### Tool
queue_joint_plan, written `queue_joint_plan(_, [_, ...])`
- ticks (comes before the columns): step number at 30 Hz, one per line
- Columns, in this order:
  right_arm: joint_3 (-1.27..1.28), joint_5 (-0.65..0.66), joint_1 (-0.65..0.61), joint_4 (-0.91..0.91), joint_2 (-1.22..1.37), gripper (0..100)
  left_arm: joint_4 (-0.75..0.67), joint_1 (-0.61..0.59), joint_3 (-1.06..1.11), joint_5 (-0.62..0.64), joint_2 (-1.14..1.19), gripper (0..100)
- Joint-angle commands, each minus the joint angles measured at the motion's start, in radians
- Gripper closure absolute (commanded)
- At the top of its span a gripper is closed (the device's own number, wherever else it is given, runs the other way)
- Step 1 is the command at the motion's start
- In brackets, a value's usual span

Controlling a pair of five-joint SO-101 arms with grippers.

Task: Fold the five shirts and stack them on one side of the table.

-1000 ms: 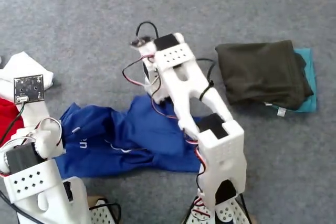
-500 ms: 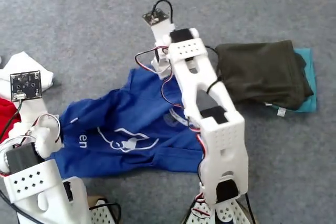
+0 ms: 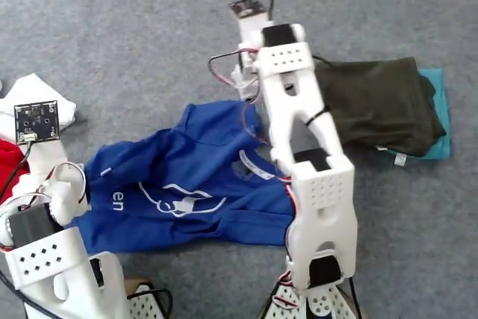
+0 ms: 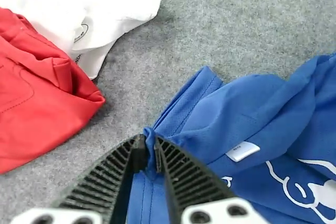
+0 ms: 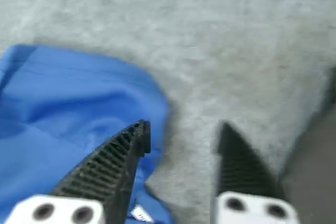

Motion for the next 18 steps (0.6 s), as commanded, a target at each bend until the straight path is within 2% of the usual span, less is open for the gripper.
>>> queue_joint_plan(1, [-0.01, -0.006, -0.049, -0.018, 0.028, 97.0, -0.014, 0.012, -0.008, -0.011, -0.005, 97])
queue_joint_plan(5, [0.016, -0.006, -0.071, 0.0, 0.133, 97.5, -0.009, 0.012, -0.008, -0.011, -0.005, 97])
queue_joint_plan(9, [0.01, -0.006, -0.072, 0.152, 0.191, 97.7, -0.009, 0.007, -0.008, -0.011, -0.005, 97])
queue_joint_plan(14, [0.028, -0.005, -0.072, 0.221, 0.163, 97.7, -0.009, 0.005, -0.008, -0.011, -0.005, 97])
queue_joint_plan(18, [0.131, 0.058, -0.12, 0.222, 0.056, 97.7, -0.009, 0.005, -0.008, -0.011, -0.005, 97])
